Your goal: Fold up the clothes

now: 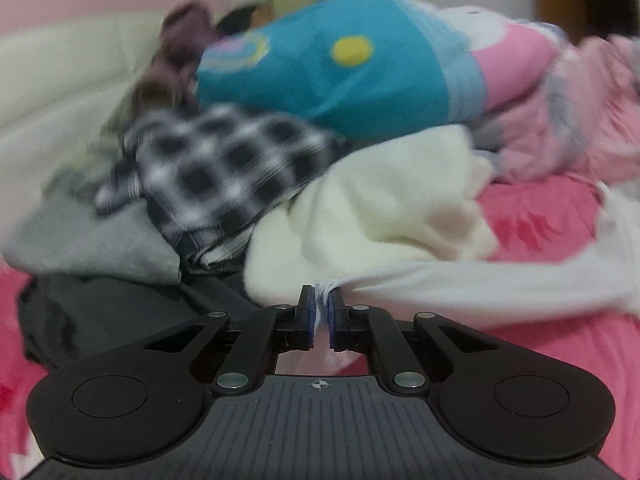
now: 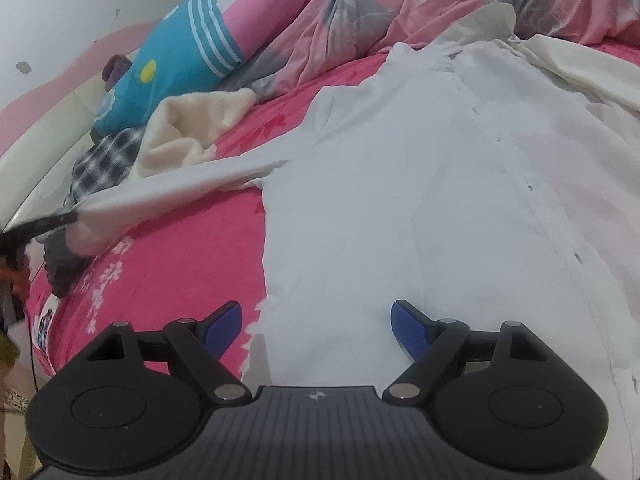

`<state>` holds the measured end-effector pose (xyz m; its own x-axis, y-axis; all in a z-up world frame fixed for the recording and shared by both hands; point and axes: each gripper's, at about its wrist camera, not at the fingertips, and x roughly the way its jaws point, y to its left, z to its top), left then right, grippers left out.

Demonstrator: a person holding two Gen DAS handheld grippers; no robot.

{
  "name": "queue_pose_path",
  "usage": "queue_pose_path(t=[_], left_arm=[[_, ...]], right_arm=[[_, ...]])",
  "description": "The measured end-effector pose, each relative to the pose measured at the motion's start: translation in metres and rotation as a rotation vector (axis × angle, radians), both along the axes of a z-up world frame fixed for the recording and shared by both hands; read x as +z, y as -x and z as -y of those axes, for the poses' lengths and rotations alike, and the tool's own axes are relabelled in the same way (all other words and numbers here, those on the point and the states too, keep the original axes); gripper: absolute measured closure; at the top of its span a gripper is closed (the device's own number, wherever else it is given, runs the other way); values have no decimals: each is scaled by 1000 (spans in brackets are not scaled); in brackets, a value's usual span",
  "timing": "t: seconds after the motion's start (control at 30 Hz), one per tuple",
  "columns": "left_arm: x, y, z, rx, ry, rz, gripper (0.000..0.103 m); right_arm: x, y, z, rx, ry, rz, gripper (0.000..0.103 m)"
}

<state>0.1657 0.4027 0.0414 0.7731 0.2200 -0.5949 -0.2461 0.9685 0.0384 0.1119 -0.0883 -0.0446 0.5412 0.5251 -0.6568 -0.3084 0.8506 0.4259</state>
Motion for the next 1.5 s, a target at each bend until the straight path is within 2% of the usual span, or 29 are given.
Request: queue_pose_path(t=[0.03,0.1,0.13,0.27,0.43,0.5,0.6,0.63,0.7,0.77,0.8,0.87,0.93,1.0,1.03,1.1,1.17,1.3,1.4,1.5], left_arm=[[-5,-11,-8,13,27,-23,94],[-15,-22,-19,53,53,-58,81],[-20,-27,-25,72,67,-73,81],[-14,-5,-36,123,102,-10,68],[-7,23,-49,186,146,68,57],[-4,40,-45,146,152,84,41],[-13,61,-29,42,165,63,29],[-19,64,-20,0,157,43,28],[-36,64,0,-45,86,-6,26],[-51,53,13,-28,8,-44,26],[-59,47,17,-8,-18,-61,27],[-72,35,12,63,22,-58,28],[-78,28,3,150,77,-3,34],[-80,26,-7,216,157,72,55],[-79,26,-12,239,202,113,61],[-72,27,-16,240,256,175,87],[-60,30,-16,233,279,219,97],[-16,42,-10,177,288,254,101],[31,54,-15,127,369,240,102],[70,63,-23,72,495,188,102]], right_arm=[[0,0,0,0,-1,0,19],[-1,0,1,0,-3,-2,19],[0,0,1,1,-3,-2,19],[-1,0,1,8,-2,-2,19],[-2,-1,3,11,-14,-2,18],[-2,-2,3,11,-19,-3,18],[-3,-2,3,13,-20,-4,18],[-2,-2,3,14,-19,-4,18],[-2,-2,2,15,-15,-5,18],[-2,-3,1,16,-12,-5,18],[-2,-2,1,15,-11,-6,18],[-2,-2,1,13,-10,-6,18],[-2,-2,0,12,-9,-6,18],[-1,-2,0,10,-8,-7,18],[-1,-2,0,10,-7,-7,18],[-2,-2,0,9,-8,-5,18],[-2,-2,1,9,-14,-4,18],[-4,-3,4,10,-37,-2,18],[-5,-4,7,13,-51,-3,18],[-5,-4,10,14,-63,-4,18]])
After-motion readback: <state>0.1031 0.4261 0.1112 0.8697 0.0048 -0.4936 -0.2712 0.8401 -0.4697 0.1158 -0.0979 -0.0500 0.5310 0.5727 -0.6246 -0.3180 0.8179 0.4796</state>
